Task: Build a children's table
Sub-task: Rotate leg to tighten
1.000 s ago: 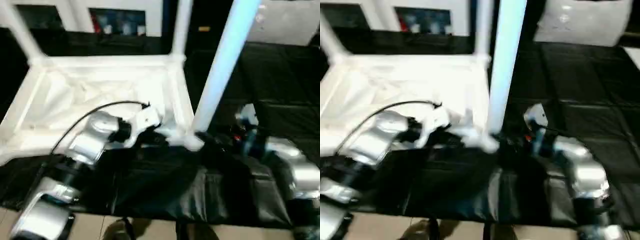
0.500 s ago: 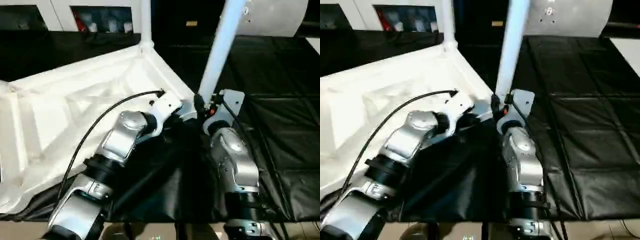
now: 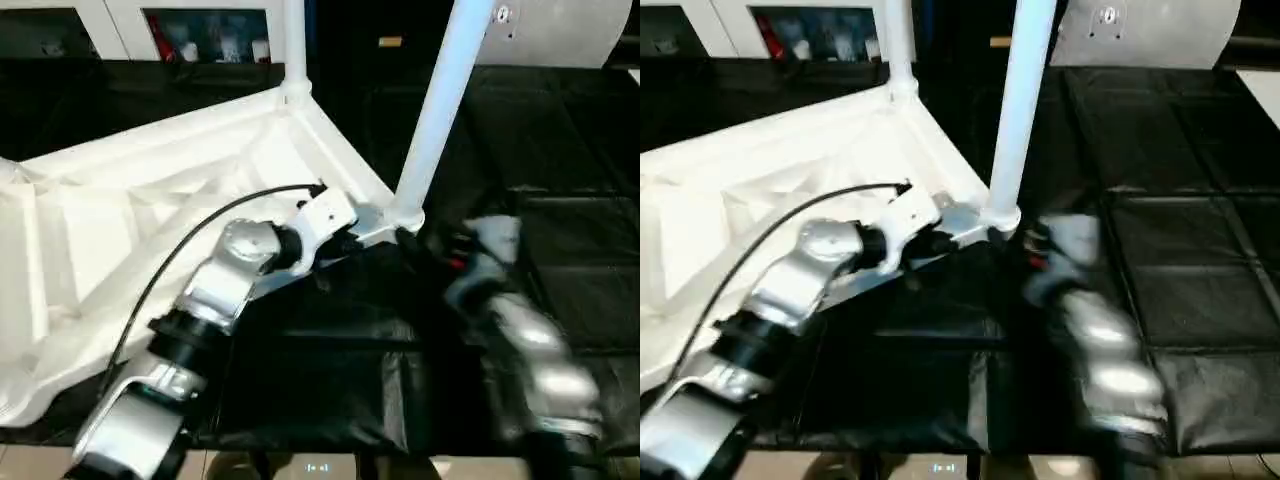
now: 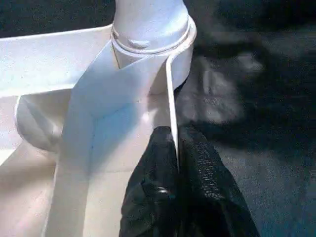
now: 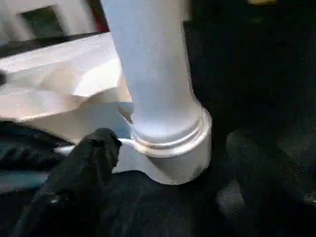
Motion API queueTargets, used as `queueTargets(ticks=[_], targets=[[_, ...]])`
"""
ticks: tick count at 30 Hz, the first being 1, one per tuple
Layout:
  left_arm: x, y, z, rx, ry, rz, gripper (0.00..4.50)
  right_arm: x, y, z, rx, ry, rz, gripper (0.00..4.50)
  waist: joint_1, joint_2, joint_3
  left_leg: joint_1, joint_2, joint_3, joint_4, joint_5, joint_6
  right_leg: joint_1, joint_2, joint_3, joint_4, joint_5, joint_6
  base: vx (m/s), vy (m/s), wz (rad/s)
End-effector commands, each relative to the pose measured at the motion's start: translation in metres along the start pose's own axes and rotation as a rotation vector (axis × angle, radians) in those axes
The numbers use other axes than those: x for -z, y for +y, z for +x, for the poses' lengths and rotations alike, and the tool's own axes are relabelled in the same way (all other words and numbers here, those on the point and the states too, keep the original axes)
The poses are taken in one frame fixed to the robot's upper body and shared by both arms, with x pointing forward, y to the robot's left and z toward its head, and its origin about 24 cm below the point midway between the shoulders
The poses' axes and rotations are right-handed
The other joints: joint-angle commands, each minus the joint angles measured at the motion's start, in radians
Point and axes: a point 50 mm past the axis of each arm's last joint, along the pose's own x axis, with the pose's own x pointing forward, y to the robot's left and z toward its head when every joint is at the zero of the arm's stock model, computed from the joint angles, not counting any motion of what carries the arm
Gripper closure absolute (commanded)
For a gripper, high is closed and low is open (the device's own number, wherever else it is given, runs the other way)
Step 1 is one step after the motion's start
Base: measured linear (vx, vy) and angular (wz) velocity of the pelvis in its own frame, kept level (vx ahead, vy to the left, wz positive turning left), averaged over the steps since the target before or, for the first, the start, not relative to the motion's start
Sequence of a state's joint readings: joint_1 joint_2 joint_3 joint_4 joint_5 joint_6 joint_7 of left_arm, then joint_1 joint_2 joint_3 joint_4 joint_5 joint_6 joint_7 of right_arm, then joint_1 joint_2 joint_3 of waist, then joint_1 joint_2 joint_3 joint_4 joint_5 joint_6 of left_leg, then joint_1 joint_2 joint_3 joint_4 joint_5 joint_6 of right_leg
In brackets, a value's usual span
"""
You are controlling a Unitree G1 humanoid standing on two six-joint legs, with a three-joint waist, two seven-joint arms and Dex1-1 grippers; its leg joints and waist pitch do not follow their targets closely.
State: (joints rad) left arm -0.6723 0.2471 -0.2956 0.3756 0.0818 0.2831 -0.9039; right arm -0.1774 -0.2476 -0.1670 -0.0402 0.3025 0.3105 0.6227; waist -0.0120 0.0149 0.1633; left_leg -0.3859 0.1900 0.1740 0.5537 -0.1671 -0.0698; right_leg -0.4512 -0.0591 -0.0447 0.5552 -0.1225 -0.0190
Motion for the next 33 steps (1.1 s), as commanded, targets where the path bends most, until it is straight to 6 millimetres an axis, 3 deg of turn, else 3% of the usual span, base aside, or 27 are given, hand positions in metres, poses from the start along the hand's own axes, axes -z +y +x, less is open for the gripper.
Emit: queueTargets(ticks=[1,5,7,12,18,21,22,24,25,27,33], targets=[[0.008,-0.008,0.001,0.084,0.014,0.03,4.5,-0.01,-0.001,-0.01,-0.1,-0.025,-0.003,0.23,0.006,-0.012,-0.07,0.008,0.021,0.001,-0.05,-0.183,0.144,0.077,-0.06,0.036,-0.065,-0.325,-0.192,0.0,0.0,0.0],[0.01,-0.005,-0.002,0.093,0.015,0.026,4.5,-0.017,-0.01,-0.032,-0.219,0.019,-0.025,0.04,0.013,-0.02,-0.075,0.008,0.024,0.002,-0.046,-0.169,0.153,0.076,-0.06,0.035,-0.064,-0.33,-0.198,0.0,0.0,0.0],[0.01,-0.005,-0.003,0.094,0.014,0.027,4.5,-0.018,-0.011,-0.034,-0.229,0.022,-0.024,0.04,0.017,-0.019,-0.076,0.008,0.024,0.002,-0.045,-0.16,0.155,0.074,-0.06,0.034,-0.063,-0.328,-0.202,0.0,0.0,0.0],[0.009,-0.01,-0.008,0.183,-0.022,0.06,4.5,-0.022,-0.005,-0.044,-0.388,0.064,-0.019,0.04,0.021,-0.028,-0.081,0.006,0.02,0.003,-0.041,-0.145,0.168,0.077,-0.059,0.033,-0.063,-0.334,-0.193,0.0,0.0,0.0],[0.012,-0.017,-0.015,0.272,-0.025,0.077,4.5,-0.026,-0.004,-0.029,-0.358,0.075,-0.109,0.04,0.021,-0.025,-0.085,0.008,0.023,0.002,-0.042,-0.132,0.15,0.072,-0.06,0.032,-0.059,-0.35,-0.192,0.0,0.0,0.0],[0.013,-0.024,-0.021,0.357,-0.033,0.105,4.5,-0.025,0.002,-0.025,-0.464,0.117,-0.143,0.04,0.022,-0.023,-0.084,0.01,0.024,0.003,-0.042,-0.147,0.14,0.072,-0.062,0.034,-0.058,-0.361,-0.193,0.0,0.0,0.0],[0.014,-0.025,-0.023,0.378,-0.032,0.113,4.5,-0.025,0.004,-0.025,-0.509,0.13,-0.153,0.04,0.027,-0.021,-0.085,0.015,0.027,0.004,-0.04,-0.151,0.144,0.07,-0.062,0.036,-0.056,-0.352,-0.196,0.0,0.0,0.0],[0.015,-0.026,-0.026,0.415,-0.022,0.127,4.5,-0.023,0.005,-0.025,-0.57,0.151,-0.179,0.04,0.033,-0.019,-0.085,0.014,0.029,0.005,-0.04,-0.139,0.152,0.07,-0.061,0.037,-0.054,-0.321,-0.206,0.0,0.0,0.0],[0.016,-0.027,-0.028,0.435,-0.013,0.142,4.5,-0.021,0.005,-0.026,-0.616,0.17,-0.153,0.31,0.038,-0.021,-0.088,0.015,0.028,0.005,-0.038,-0.139,0.155,0.071,-0.061,0.036,-0.049,-0.306,-0.215,0.0,0.0,0.0],[0.018,-0.027,-0.031,0.467,0.004,0.166,4.5,-0.018,0.003,-0.025,-0.677,0.199,-0.123,0.38,0.041,-0.025,-0.089,0.015,0.029,0.005,-0.037,-0.136,0.158,0.073,-0.062,0.036,-0.048,-0.297,-0.22,0.0,0.0,0.0],[0.018,-0.027,-0.038,0.53,0.039,0.218,4.5,-0.018,0.0,-0.018,-0.791,0.269,-0.122,0.9,0.044,-0.024,-0.091,0.012,0.029,0.005,-0.034,-0.118,0.156,0.076,-0.062,0.036,-0.042,-0.288,-0.226,0.0,0.0,0.0]])
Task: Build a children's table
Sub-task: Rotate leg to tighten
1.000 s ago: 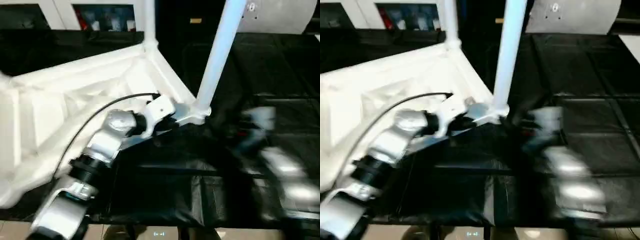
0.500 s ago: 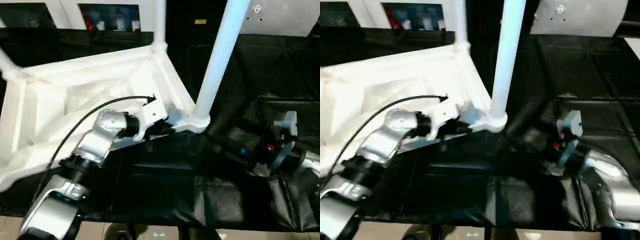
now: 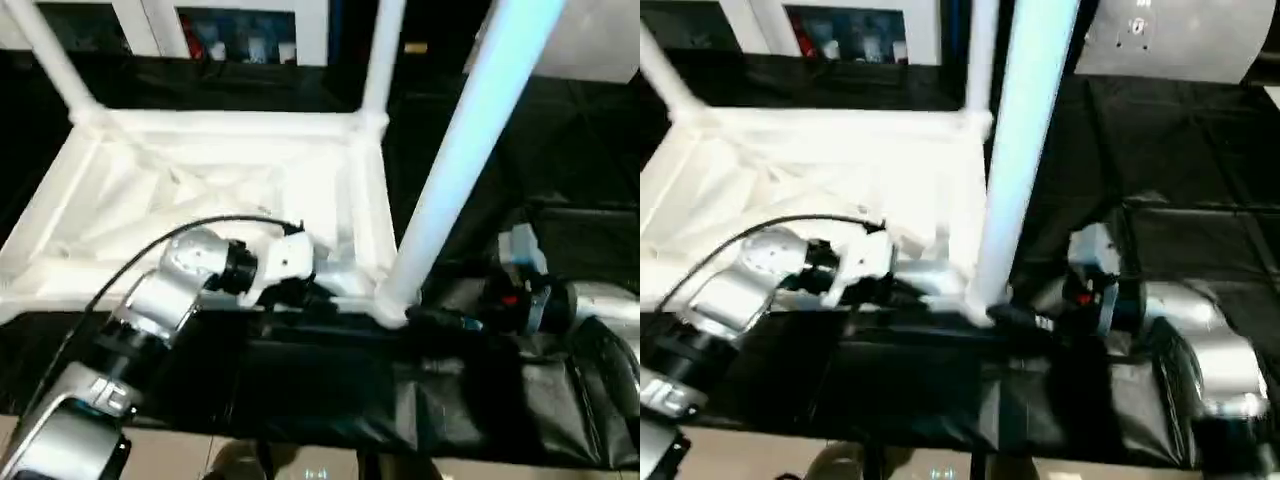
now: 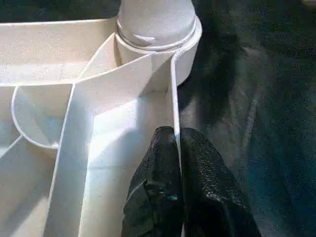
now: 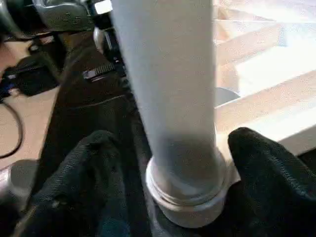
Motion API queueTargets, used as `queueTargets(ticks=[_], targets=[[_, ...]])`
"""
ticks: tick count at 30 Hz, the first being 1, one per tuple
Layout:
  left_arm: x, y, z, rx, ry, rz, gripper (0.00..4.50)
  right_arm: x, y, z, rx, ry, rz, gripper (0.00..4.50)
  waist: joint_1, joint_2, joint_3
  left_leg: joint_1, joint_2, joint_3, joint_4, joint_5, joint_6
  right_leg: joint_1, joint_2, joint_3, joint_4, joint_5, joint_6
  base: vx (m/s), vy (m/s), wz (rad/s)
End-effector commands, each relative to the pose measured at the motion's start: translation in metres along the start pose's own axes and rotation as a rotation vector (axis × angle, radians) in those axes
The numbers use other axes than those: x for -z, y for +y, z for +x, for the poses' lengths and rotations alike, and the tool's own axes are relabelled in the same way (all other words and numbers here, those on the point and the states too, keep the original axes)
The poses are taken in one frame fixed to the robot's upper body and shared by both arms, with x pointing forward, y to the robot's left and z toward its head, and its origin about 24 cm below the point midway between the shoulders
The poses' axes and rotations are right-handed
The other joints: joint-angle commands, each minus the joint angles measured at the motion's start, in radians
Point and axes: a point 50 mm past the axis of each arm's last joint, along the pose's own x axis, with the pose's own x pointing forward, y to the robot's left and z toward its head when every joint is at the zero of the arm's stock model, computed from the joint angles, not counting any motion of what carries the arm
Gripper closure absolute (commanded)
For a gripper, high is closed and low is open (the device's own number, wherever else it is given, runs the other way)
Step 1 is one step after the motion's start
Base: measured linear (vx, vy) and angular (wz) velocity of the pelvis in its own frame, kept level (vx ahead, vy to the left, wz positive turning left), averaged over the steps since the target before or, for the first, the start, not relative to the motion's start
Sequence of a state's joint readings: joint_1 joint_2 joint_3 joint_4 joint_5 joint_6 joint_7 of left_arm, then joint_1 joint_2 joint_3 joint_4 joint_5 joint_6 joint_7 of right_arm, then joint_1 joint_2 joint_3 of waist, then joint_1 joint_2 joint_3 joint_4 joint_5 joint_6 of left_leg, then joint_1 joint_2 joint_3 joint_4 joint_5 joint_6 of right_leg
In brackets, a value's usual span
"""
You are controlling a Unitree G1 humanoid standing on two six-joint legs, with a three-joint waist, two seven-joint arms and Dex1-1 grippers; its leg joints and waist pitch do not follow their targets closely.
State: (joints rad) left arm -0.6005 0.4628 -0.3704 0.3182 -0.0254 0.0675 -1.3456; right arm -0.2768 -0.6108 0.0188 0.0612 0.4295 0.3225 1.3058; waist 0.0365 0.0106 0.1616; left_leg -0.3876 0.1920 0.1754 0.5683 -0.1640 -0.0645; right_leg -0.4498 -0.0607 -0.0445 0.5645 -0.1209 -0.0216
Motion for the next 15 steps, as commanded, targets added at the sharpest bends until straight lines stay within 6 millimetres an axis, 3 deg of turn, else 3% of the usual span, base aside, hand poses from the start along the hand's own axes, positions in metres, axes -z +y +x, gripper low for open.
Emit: queueTargets(ticks=[1,4,15], targets=[[-0.005,-0.006,0.008,0.09,0.02,0.052,4.5,0.001,0.001,0.0,-0.029,0.015,-0.003,1.01,-0.002,-0.021,-0.089,0.016,0.028,0.005,-0.047,-0.123,0.149,0.073,-0.06,0.037,-0.051,-0.291,-0.222,0.0,0.0,0.0],[-0.005,-0.007,0.005,0.118,0.034,0.069,4.5,-0.002,-0.006,0.002,-0.1,0.049,-0.006,1.28,-0.003,-0.027,-0.089,0.013,0.027,0.006,-0.045,-0.128,0.145,0.073,-0.06,0.035,-0.049,-0.302,-0.225,0.0,0.0,0.0],[-0.004,-0.009,0.004,0.119,0.032,0.068,4.5,-0.003,-0.009,0.011,-0.201,0.067,0.005,2.29,-0.001,-0.031,-0.084,0.016,0.028,0.003,-0.046,-0.168,0.112,0.068,-0.06,0.037,-0.053,-0.377,-0.209,0.0,0.0,0.0]])
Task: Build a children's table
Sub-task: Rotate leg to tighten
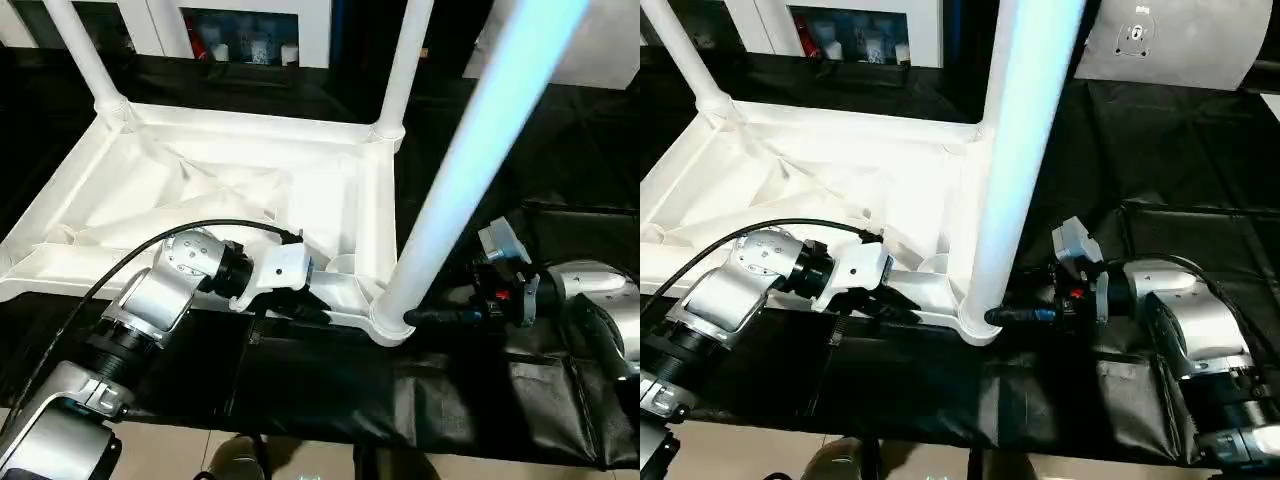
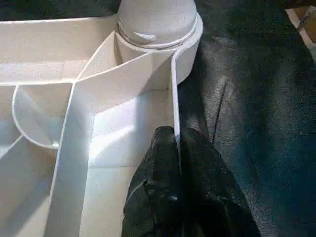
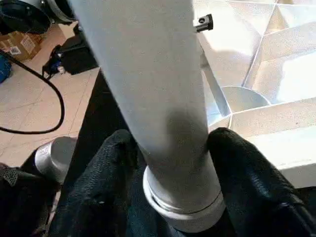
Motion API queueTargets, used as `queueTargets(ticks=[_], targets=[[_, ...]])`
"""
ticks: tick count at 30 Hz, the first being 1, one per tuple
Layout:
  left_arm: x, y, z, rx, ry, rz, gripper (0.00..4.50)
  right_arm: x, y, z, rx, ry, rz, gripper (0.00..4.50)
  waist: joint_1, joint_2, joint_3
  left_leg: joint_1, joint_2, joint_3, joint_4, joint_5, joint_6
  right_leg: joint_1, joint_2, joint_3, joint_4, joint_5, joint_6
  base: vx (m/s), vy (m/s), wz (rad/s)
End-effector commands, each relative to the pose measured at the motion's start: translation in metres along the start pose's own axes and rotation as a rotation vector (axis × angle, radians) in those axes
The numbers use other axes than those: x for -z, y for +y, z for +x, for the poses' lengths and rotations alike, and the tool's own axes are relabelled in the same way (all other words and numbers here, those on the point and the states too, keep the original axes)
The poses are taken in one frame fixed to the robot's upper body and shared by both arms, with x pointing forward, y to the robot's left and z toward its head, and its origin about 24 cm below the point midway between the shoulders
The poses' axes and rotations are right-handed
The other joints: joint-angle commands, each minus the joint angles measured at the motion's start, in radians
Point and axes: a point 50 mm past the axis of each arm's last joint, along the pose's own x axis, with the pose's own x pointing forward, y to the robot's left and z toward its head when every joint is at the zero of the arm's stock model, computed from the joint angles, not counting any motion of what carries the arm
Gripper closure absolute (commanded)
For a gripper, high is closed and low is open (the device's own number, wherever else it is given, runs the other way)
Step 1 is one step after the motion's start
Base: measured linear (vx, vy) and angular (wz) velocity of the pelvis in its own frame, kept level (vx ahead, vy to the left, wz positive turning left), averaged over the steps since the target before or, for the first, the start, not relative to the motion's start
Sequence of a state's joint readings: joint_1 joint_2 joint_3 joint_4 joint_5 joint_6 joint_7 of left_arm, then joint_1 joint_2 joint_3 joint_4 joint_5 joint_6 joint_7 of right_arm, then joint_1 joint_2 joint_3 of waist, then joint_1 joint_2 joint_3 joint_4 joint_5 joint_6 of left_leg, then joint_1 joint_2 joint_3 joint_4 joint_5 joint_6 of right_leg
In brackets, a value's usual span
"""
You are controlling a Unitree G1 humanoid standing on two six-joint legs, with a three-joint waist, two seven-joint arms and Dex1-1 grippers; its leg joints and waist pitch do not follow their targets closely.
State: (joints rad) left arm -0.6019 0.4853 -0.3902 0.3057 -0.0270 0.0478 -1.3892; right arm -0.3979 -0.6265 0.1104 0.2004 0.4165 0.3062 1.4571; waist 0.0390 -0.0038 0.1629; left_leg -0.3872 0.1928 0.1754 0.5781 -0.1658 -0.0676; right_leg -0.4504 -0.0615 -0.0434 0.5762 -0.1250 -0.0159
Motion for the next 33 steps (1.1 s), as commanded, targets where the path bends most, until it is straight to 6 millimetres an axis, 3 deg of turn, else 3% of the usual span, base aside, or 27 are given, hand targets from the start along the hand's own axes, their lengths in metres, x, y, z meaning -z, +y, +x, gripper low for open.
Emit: queueTargets(ticks=[1,15,20,26,33], targets=[[-0.003,-0.005,0.006,0.065,0.014,0.038,4.5,0.0,0.0,0.004,-0.038,0.013,-0.013,2.29,-0.004,-0.018,-0.085,0.015,0.027,0.003,-0.055,-0.168,0.115,0.069,-0.059,0.036,-0.064,-0.368,-0.217,0.0,0.0,0.0],[-0.001,-0.005,0.005,0.058,0.018,0.031,4.5,0.004,0.005,0.014,-0.035,0.013,-0.049,3.34,-0.008,-0.013,-0.08,0.015,0.026,0.001,-0.058,-0.188,0.101,0.069,-0.057,0.036,-0.067,-0.378,-0.219,0.0,0.0,0.0],[-0.001,-0.005,0.005,0.056,0.018,0.028,4.5,0.003,-0.001,0.016,0.024,-0.02,-0.001,3.34,-0.012,-0.013,-0.074,0.015,0.023,-0.001,-0.062,-0.217,0.088,0.068,-0.057,0.034,-0.076,-0.451,-0.195,0.0,0.0,0.0],[0.0,-0.006,0.004,0.054,0.019,0.025,4.5,0.004,-0.001,0.02,0.032,-0.028,0.007,2.77,-0.016,-0.012,-0.072,0.019,0.025,-0.003,-0.065,-0.237,0.079,0.062,-0.059,0.035,-0.08,-0.487,-0.181,0.0,0.0,0.0],[0.001,-0.007,0.004,0.054,0.022,0.022,4.5,0.003,0.001,0.022,0.014,-0.038,0.021,2.11,-0.015,-0.01,-0.072,0.017,0.028,-0.002,-0.065,-0.224,0.084,0.063,-0.059,0.036,-0.076,-0.441,-0.197,0.0,0.0,0.0]])
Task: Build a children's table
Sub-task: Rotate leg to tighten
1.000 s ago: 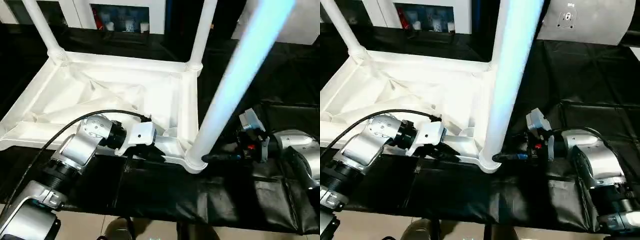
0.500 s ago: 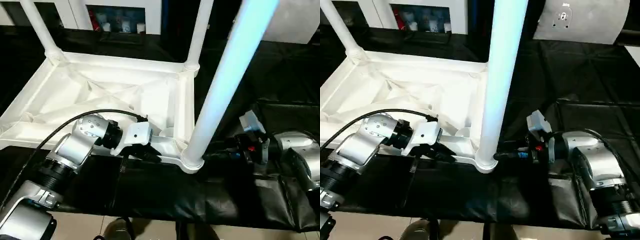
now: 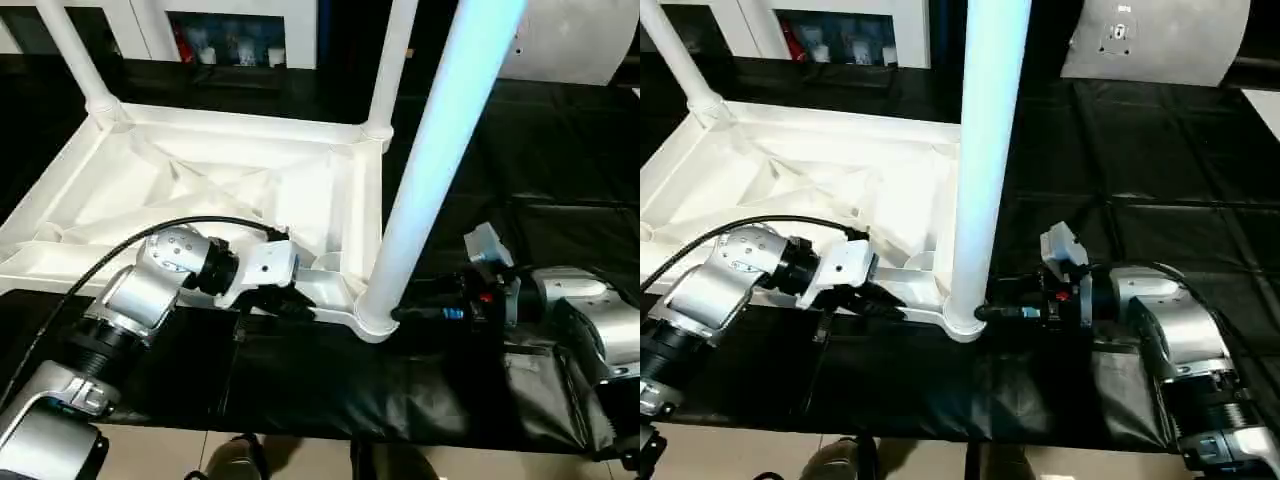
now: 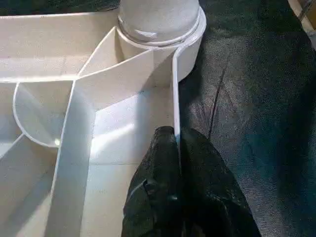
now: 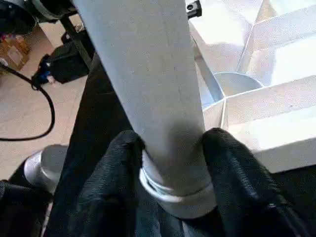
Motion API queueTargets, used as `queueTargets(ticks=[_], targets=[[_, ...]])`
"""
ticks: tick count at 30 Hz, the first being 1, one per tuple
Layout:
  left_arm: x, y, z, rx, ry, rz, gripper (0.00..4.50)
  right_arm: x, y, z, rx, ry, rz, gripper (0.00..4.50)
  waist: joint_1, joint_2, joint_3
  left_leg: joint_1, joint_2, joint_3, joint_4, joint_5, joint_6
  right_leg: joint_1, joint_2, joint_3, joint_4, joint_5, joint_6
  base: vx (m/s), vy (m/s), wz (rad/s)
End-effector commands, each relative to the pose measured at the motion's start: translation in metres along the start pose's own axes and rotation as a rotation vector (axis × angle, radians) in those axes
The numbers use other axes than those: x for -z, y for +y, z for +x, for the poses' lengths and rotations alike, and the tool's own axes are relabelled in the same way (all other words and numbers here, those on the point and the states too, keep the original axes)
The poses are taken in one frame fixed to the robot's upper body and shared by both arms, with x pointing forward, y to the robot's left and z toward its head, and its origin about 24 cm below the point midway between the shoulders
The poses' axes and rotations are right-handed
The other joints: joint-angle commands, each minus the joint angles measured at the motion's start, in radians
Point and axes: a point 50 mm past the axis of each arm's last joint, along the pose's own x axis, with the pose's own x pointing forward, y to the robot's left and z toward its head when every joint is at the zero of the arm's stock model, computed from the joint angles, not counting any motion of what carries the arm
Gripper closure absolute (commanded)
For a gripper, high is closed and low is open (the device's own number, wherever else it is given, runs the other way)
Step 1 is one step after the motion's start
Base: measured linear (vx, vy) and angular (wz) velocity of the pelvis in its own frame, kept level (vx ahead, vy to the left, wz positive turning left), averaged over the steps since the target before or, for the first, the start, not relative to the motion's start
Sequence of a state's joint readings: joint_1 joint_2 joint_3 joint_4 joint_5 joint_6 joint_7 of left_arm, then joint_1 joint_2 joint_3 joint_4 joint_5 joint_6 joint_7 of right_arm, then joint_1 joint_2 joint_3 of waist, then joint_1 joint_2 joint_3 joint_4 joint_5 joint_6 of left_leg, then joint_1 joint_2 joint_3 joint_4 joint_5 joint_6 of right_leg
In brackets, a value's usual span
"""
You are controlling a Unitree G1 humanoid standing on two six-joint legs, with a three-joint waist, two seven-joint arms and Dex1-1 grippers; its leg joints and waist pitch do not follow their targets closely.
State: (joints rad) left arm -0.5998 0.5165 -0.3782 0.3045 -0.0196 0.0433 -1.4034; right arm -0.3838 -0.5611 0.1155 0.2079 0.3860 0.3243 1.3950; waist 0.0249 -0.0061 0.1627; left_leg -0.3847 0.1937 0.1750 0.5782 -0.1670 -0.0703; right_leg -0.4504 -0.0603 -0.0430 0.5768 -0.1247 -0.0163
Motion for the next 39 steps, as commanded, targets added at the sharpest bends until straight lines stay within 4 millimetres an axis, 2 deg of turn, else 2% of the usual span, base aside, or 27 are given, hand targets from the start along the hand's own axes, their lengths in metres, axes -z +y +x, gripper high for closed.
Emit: queueTargets(ticks=[1,3,6,8,10,13,23,26,27,28,30,31,32,33,34,37,38,39], targets=[[-0.004,-0.006,0.013,0.06,-0.008,0.025,4.5,-0.006,0.003,0.007,-0.019,-0.011,-0.041,2.01,0.0,-0.007,-0.073,0.016,0.028,-0.002,-0.065,-0.22,0.087,0.063,-0.06,0.037,-0.074,-0.425,-0.203,0.0,0.0,0.0],[-0.003,-0.006,0.013,0.061,-0.007,0.025,4.5,-0.006,0.002,0.007,-0.004,-0.002,-0.063,1.8,0.001,-0.007,-0.074,0.017,0.028,0.0,-0.065,-0.218,0.088,0.062,-0.061,0.038,-0.072,-0.405,-0.21,0.0,0.0,0.0],[-0.003,-0.006,0.013,0.06,-0.007,0.024,4.5,-0.004,0.002,0.008,-0.004,0.008,-0.073,1.8,0.006,-0.005,-0.075,0.018,0.03,0.002,-0.065,-0.209,0.09,0.063,-0.06,0.039,-0.069,-0.365,-0.228,0.0,0.0,0.0],[-0.003,-0.006,0.013,0.06,-0.007,0.024,4.5,-0.004,0.003,0.008,-0.014,0.002,-0.062,2.17,0.007,-0.006,-0.074,0.017,0.029,0.001,-0.066,-0.207,0.092,0.064,-0.06,0.039,-0.067,-0.358,-0.231,0.0,0.0,0.0],[-0.003,-0.006,0.013,0.059,-0.006,0.024,4.5,-0.005,0.003,0.009,-0.019,-0.004,-0.053,2.16,0.007,-0.006,-0.073,0.016,0.029,0.001,-0.066,-0.215,0.092,0.065,-0.061,0.039,-0.069,-0.373,-0.227,0.0,0.0,0.0],[-0.003,-0.006,0.012,0.059,-0.004,0.023,4.5,-0.005,0.004,0.008,-0.033,-0.003,-0.04,2.41,0.007,-0.007,-0.071,0.016,0.028,0.0,-0.067,-0.228,0.086,0.064,-0.062,0.039,-0.073,-0.414,-0.213,0.0,0.0,0.0],[-0.002,-0.003,0.014,0.027,-0.012,-0.008,4.5,-0.002,0.011,0.012,-0.063,-0.035,-0.012,2.48,0.008,-0.005,-0.069,0.017,0.03,0.0,-0.069,-0.228,0.083,0.062,-0.062,0.041,-0.074,-0.403,-0.212,0.0,0.0,0.0],[-0.004,0.003,0.018,-0.044,-0.026,-0.052,4.5,0.0,0.013,0.023,0.01,-0.086,-0.003,2.48,0.01,-0.005,-0.069,0.016,0.029,-0.001,-0.07,-0.233,0.079,0.062,-0.064,0.041,-0.076,-0.416,-0.208,0.0,0.0,0.0],[-0.007,0.006,0.022,-0.096,-0.04,-0.084,4.5,0.002,0.01,0.034,0.139,-0.111,-0.005,2.48,0.006,-0.008,-0.065,0.014,0.027,-0.002,-0.073,-0.247,0.067,0.06,-0.064,0.04,-0.081,-0.458,-0.192,0.0,0.0,0.0],[-0.009,0.008,0.025,-0.121,-0.052,-0.104,4.5,0.003,0.008,0.039,0.204,-0.123,-0.003,2.48,0.001,-0.007,-0.06,0.014,0.025,-0.004,-0.076,-0.266,0.053,0.055,-0.064,0.038,-0.087,-0.514,-0.172,0.0,0.0,0.0],[-0.012,0.01,0.031,-0.162,-0.068,-0.132,4.5,0.004,0.007,0.049,0.298,-0.153,0.023,2.5,-0.005,-0.01,-0.059,0.011,0.019,-0.009,-0.077,-0.282,0.038,0.058,-0.066,0.033,-0.091,-0.585,-0.142,0.0,0.0,0.0],[-0.015,0.012,0.035,-0.189,-0.075,-0.146,4.5,0.003,0.007,0.057,0.349,-0.179,0.042,2.5,-0.013,-0.006,-0.053,0.016,0.017,-0.014,-0.079,-0.311,0.03,0.05,-0.067,0.032,-0.104,-0.668,-0.102,0.0,0.0,0.0],[-0.018,0.015,0.039,-0.219,-0.082,-0.16,4.5,0.001,0.008,0.063,0.4,-0.197,0.062,2.51,-0.017,-0.004,-0.05,0.017,0.018,-0.014,-0.081,-0.32,0.025,0.046,-0.066,0.032,-0.107,-0.68,-0.094,0.0,0.0,0.0],[-0.022,0.019,0.044,-0.259,-0.094,-0.18,4.5,-0.001,0.009,0.073,0.461,-0.215,0.082,2.51,-0.027,-0.005,-0.05,0.014,0.016,-0.019,-0.082,-0.335,0.018,0.048,-0.066,0.028,-0.109,-0.706,-0.08,0.0,0.0,0.0],[-0.025,0.021,0.047,-0.281,-0.102,-0.193,4.5,-0.004,0.009,0.078,0.505,-0.228,0.087,2.51,-0.034,-0.004,-0.051,0.01,0.015,-0.021,-0.085,-0.336,0.014,0.05,-0.066,0.025,-0.11,-0.704,-0.071,0.0,0.0,0.0],[-0.033,0.028,0.057,-0.337,-0.128,-0.221,4.5,-0.01,0.007,0.092,0.661,-0.28,0.14,2.52,-0.046,0.0,-0.051,0.013,0.014,-0.02,-0.089,-0.344,0.023,0.044,-0.065,0.024,-0.119,-0.67,-0.069,0.0,0.0,0.0],[-0.039,0.033,0.063,-0.375,-0.138,-0.229,4.5,-0.014,0.004,0.099,0.78,-0.317,0.189,2.52,-0.046,0.003,-0.052,0.014,0.015,-0.021,-0.089,-0.346,0.023,0.045,-0.066,0.024,-0.118,-0.662,-0.072,0.0,0.0,0.0],[-0.044,0.037,0.068,-0.402,-0.143,-0.233,4.5,-0.016,0.001,0.105,0.872,-0.342,0.239,2.52,-0.051,0.006,-0.05,0.016,0.015,-0.02,-0.091,-0.36,0.018,0.038,-0.064,0.024,-0.121,-0.66,-0.074,0.0,0.0,0.0]])
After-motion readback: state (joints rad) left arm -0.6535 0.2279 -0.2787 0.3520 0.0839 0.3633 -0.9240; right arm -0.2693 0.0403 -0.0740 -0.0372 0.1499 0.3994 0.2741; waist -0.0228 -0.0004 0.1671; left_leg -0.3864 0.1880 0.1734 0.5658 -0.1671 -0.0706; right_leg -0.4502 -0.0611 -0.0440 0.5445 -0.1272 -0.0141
